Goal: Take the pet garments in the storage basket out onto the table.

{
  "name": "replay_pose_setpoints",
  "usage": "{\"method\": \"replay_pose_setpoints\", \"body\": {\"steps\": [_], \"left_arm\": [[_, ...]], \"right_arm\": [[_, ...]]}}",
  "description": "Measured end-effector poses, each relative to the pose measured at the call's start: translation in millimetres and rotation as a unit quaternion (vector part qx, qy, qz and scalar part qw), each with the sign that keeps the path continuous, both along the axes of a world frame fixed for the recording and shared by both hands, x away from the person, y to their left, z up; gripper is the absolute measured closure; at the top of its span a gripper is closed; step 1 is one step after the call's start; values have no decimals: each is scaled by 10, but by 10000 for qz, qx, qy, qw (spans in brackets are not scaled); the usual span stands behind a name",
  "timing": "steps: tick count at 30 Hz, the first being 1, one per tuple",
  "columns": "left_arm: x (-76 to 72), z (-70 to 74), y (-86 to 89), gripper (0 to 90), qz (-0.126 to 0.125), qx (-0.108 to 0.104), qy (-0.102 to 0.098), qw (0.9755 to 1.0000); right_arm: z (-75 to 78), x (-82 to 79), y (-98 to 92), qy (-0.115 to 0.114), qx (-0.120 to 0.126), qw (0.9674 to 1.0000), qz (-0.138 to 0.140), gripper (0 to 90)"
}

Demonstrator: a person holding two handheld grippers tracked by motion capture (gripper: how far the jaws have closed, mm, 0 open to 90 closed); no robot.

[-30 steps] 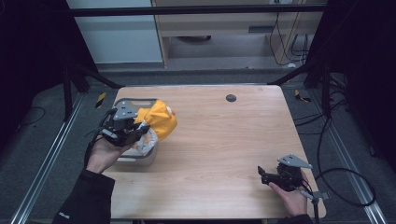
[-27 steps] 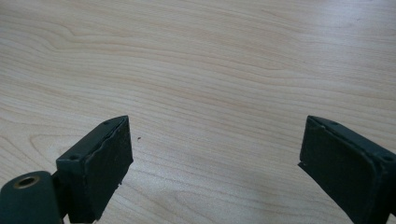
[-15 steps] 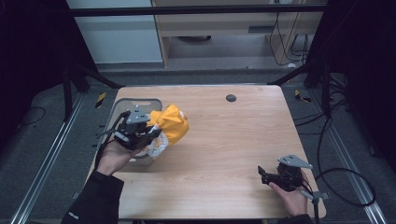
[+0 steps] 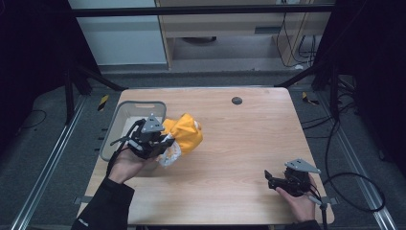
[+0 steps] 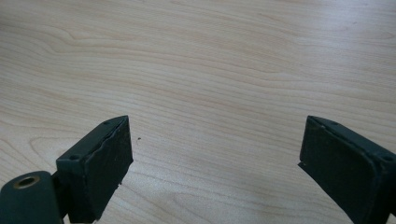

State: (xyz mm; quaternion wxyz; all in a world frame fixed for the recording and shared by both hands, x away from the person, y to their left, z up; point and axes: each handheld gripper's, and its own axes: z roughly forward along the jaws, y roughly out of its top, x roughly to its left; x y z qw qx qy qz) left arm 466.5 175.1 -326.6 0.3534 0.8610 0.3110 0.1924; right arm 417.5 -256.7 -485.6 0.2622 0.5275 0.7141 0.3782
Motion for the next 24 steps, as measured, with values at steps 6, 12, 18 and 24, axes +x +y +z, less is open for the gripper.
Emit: {"method": "replay_pose_setpoints", "body": {"steps": [6,12,18,24], "left_arm": [[11,-91,-90,781,-104,22,84,9999],[16,-184,-176,781,-191,54,151,9997],[20,-278,-257,781,-292,95,215,9993],[17,-387,-343,781,-408,151,267,9987]], "right_arm": [[0,0,-1,-11,-8,10000,0,92],[-1,0,-1,-15,-10,10000,3,93],[-2,0,-1,-25,-20,10000,8,93],[-4,1,0,-22,-23,10000,13,92]]}}
